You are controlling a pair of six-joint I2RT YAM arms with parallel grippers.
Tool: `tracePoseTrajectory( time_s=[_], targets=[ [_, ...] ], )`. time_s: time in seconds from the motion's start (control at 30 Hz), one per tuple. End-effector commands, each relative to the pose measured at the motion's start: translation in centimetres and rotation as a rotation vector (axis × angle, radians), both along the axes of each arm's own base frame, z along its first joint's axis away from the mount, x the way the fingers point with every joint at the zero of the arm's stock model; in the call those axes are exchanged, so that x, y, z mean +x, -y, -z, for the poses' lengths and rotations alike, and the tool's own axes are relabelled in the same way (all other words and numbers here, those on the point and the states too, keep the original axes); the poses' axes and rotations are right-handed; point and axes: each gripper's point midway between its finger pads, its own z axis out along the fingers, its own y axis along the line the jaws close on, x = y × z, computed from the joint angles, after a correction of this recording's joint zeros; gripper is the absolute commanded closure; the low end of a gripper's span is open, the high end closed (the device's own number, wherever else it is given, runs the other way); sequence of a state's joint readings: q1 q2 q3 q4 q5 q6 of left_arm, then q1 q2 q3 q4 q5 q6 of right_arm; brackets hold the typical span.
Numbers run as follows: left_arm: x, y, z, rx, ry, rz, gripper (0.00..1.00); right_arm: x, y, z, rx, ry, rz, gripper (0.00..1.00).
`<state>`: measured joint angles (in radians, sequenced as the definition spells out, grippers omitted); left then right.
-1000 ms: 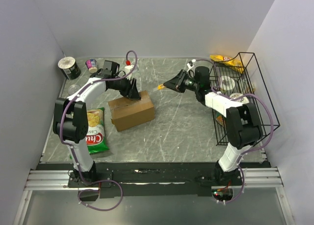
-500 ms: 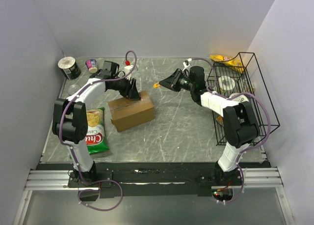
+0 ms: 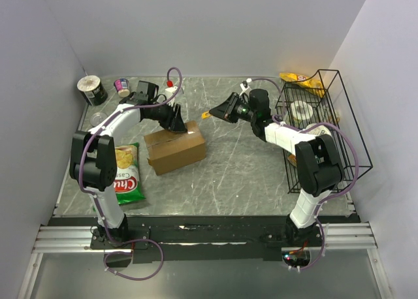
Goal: Unpack the express box
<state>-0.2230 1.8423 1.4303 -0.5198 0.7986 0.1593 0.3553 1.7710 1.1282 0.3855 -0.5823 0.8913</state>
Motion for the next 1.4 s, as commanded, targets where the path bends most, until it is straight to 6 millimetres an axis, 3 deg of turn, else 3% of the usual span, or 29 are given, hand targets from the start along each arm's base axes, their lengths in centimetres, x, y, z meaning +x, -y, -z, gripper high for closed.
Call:
tracePoseTrajectory(
  time_s=[0.0,0.4,0.9,1.37],
  targets=[
    [0.0,-1.0,0.7,0.043,-0.007,-0.032,0.52,0.8,0.2,-2.1,0.004,0.099,0.028,1.0],
    [0.0,-1.0,0.7,0.046,-0.008,-0.034,0.53,0.9,0.2,-1.8,-0.021,0.111,0.022,1.0],
    [0.4,-0.7,0.8,0.019,-0.034,-0.06,0.55,-1.0,0.0,-0.8,-0.047,0.09,-0.007,1.0],
    [1.2,-0.9,1.7,0.04,-0.043,-0.098,0.69,-3.8,0.4,-0.9,-0.045,0.056,-0.048,1.0]
  ],
)
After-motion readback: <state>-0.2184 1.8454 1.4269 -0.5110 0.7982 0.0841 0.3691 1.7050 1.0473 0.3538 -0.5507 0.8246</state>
